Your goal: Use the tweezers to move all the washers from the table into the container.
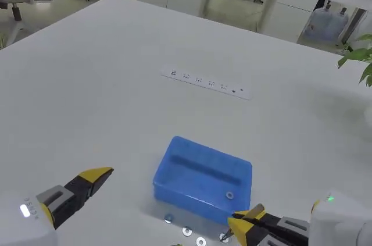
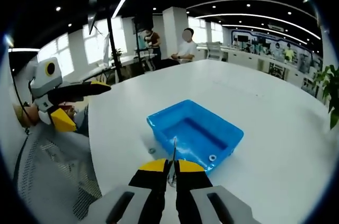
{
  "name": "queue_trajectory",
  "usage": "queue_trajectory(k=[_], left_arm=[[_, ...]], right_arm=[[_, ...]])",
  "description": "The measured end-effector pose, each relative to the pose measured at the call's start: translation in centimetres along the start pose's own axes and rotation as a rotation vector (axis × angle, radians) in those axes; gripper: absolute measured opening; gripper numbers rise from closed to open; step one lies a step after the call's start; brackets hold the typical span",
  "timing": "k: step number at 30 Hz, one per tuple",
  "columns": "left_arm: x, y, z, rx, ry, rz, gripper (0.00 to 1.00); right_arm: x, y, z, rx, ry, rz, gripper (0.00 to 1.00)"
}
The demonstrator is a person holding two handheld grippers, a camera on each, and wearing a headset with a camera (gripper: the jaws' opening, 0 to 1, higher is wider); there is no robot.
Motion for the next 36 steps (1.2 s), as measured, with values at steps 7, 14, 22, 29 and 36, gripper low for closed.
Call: queue_trajectory(k=[7, 14, 22, 29, 36], left_arm=[[0.0, 0.0, 0.0, 0.005, 0.000, -0.001, 0.81], [0.1, 0.0, -0.1, 0.007, 0.011, -0.002, 0.81], [0.1, 0.1, -0.3, 0.006, 0.022, 0.011, 0.81], [0.1, 0.0, -0.3, 0.015, 0.029, 0.019, 0.82], [0.0, 0.1, -0.2, 0.016, 0.030, 0.025, 0.81]], right_arm=[[-1.3, -0.8, 1.9, 0.028, -0.070, 0.008, 0.02], [-1.1, -2.5, 3.5, 0.029, -0.110, 0.007, 0.02], [0.7, -4.4, 4.2, 0.020, -0.110, 0.048, 0.02], [2.5, -6.3, 3.6, 0.079, -0.069, 0.039, 0.02], [4.4, -7.2, 2.7, 0.095, -0.007, 0.039, 0.02]])
Point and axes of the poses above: the centre of the closed fingertips' face, and the gripper's own axes: x roughly forward along the fingers, y roughly to its left, z roughly out of its top, the point moved 8 cm from there along -x, roughly backward along the fingers, and after that the axes turned 13 degrees about -x, right-handed, at the moved point
